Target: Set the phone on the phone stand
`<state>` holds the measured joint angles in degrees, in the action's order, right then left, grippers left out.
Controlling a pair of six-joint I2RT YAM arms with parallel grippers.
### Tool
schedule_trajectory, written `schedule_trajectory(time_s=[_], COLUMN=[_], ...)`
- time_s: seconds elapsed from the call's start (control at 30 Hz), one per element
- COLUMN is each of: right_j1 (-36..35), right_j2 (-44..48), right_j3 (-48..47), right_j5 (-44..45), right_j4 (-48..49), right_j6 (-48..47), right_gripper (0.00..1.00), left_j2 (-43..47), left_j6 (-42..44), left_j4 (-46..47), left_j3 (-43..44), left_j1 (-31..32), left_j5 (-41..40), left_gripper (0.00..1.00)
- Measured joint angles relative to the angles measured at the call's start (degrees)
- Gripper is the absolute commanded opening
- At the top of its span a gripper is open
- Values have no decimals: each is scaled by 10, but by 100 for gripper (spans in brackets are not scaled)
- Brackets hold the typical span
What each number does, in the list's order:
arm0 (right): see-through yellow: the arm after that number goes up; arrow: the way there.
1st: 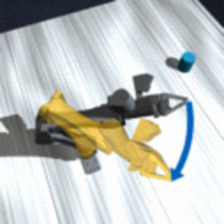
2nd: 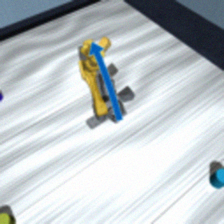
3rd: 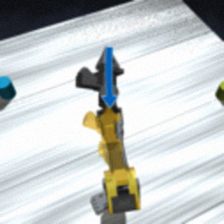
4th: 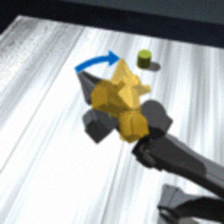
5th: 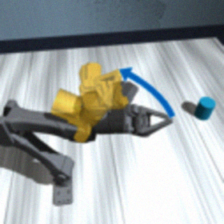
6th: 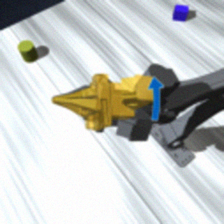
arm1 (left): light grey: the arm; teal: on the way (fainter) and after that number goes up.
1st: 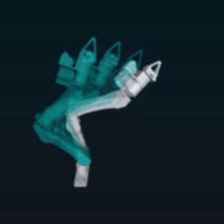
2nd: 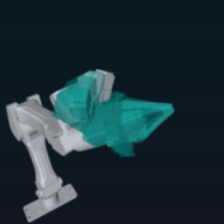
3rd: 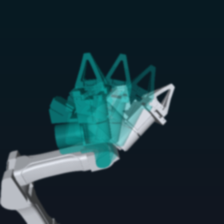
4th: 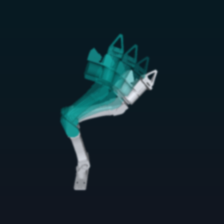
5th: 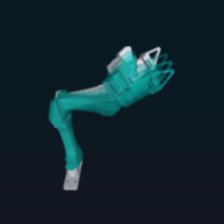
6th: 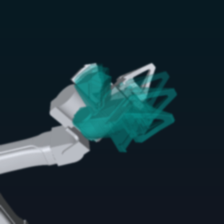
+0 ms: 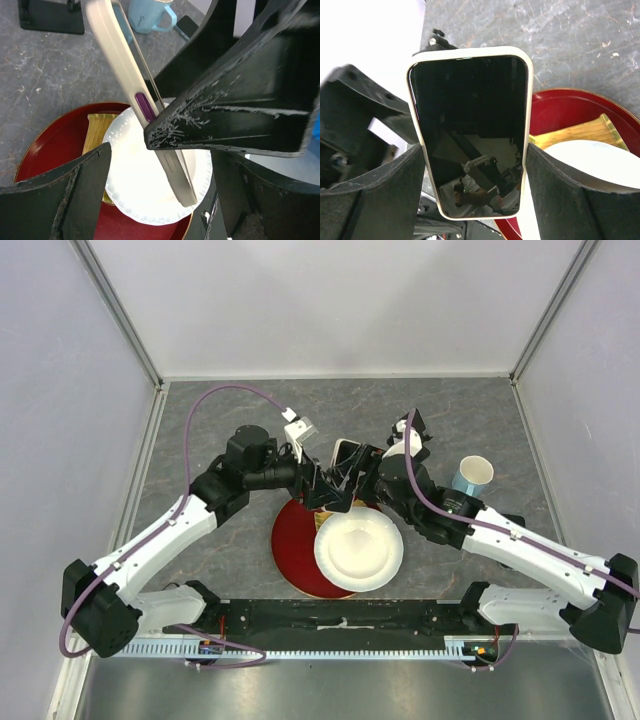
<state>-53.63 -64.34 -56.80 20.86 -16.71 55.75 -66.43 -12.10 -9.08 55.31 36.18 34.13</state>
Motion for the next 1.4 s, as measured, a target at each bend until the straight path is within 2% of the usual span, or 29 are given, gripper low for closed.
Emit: schedule_trajectory(time_s=[0.07, 0.17, 0.23, 0.27, 0.33, 0.37, 0.4, 0.43, 0.47, 0.53, 0.57, 0.67, 0.9, 1.07, 1.3, 1.4], right_j1=[-8, -14, -18, -21, -28, -31, -34, -36, -37, -39, -39, -39, -39, -39, -39, -39], right_j2=[-5, -11, -12, -12, -12, -12, -12, -12, -10, -10, -8, -4, 59, 133, 194, 195], right_j3=[-11, -23, -25, -25, -25, -25, -25, -25, -25, -25, -25, -25, -16, 24, 130, 170], right_j5=[17, 41, 51, 54, 60, 61, 61, 62, 62, 60, 60, 56, 26, -42, -182, -243], right_j4=[5, 8, 10, 10, 13, 14, 16, 16, 14, 16, 16, 15, -19, -12, 82, 131], right_j6=[3, 9, 13, 14, 17, 17, 17, 16, 13, 8, -1, -21, -131, -200, -261, -270], right_gripper=[0, 0, 0, 0, 0, 0, 2, 8, 30, 54, 77, 98, 98, 96, 94, 84], left_j2=[-5, -7, -9, -10, -14, -14, -14, -14, -15, -14, -14, -12, -1, 23, 76, 94], left_j6=[3, 8, 11, 12, 14, 17, 18, 19, 24, 28, 29, 29, 29, 28, 17, 10], left_j4=[-6, -14, -19, -19, -20, -20, -20, -21, -26, -27, -27, -25, -36, -22, 46, 75], left_j3=[1, 3, 6, 8, 12, 13, 14, 14, 14, 14, 15, 15, 10, -3, -50, -60], left_j1=[5, 15, 20, 22, 23, 23, 23, 23, 20, 19, 21, 22, 24, 24, 25, 25], left_j5=[0, -1, -2, -2, -3, -7, -8, -11, -23, -27, -27, -26, -21, 9, 82, 106], left_gripper=[84, 74, 63, 53, 39, 22, 13, 4, 2, 2, 2, 2, 2, 2, 2, 2])
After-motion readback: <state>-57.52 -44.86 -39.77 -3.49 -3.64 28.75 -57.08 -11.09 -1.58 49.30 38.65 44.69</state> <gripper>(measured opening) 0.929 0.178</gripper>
